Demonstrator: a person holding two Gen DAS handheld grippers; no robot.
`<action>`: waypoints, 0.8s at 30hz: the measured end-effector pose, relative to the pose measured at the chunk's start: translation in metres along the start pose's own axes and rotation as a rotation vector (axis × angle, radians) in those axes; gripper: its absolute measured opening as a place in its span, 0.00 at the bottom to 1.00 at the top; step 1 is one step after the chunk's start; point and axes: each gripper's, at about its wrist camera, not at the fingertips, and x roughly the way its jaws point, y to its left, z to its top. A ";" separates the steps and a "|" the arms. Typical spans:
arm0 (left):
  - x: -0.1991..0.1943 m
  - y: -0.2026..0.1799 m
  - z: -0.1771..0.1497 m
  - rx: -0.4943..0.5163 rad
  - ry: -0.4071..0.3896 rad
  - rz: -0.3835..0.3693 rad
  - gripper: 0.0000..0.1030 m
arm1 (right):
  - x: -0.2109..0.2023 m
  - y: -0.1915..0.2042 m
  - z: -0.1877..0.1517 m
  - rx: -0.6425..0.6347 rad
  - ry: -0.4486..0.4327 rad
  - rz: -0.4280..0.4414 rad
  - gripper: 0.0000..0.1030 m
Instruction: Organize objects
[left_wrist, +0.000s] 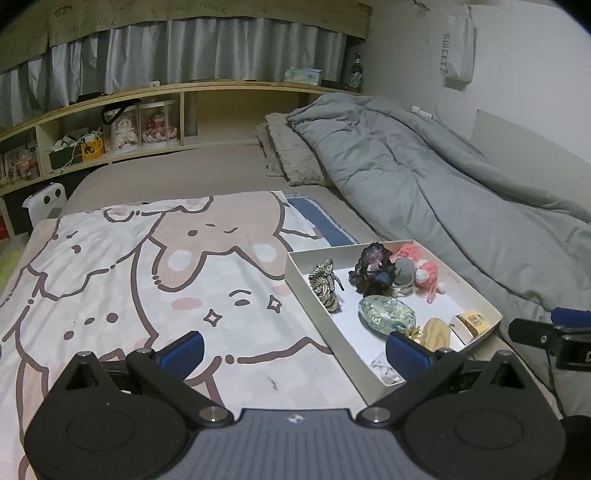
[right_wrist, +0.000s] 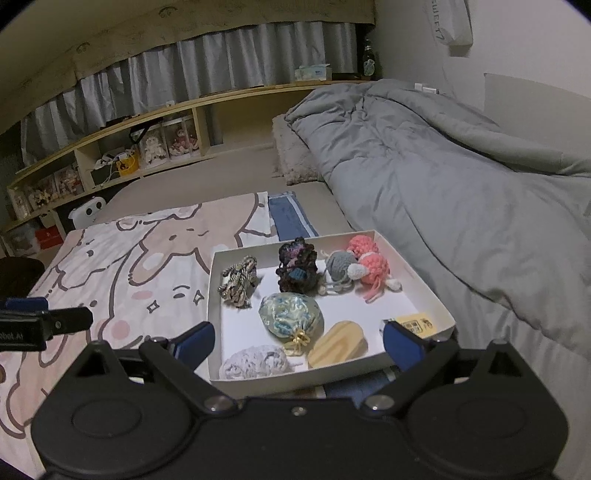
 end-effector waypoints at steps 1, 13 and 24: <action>0.000 0.000 -0.001 0.003 0.000 -0.002 1.00 | 0.001 0.001 -0.001 -0.002 0.002 -0.009 0.96; -0.003 0.001 -0.005 0.005 -0.006 0.018 1.00 | 0.001 0.001 -0.007 0.014 -0.016 -0.042 0.99; -0.002 0.005 -0.007 0.011 0.009 0.057 1.00 | 0.002 0.001 -0.007 0.020 -0.005 -0.043 1.00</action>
